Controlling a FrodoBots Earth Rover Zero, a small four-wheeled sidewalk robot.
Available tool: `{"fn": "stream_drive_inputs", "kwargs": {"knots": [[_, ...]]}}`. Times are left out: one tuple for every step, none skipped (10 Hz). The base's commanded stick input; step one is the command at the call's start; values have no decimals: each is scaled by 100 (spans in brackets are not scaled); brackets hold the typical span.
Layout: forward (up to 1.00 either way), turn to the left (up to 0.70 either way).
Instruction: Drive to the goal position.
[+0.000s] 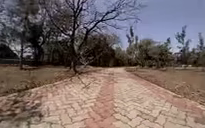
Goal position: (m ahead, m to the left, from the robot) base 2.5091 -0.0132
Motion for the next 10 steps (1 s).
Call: {"fn": "stream_drive_inputs", "kwargs": {"knots": [[100,-26],[100,-25],[100,0],[100,0],[100,0],[100,0],[100,0],[100,0],[100,0],[100,0]]}}
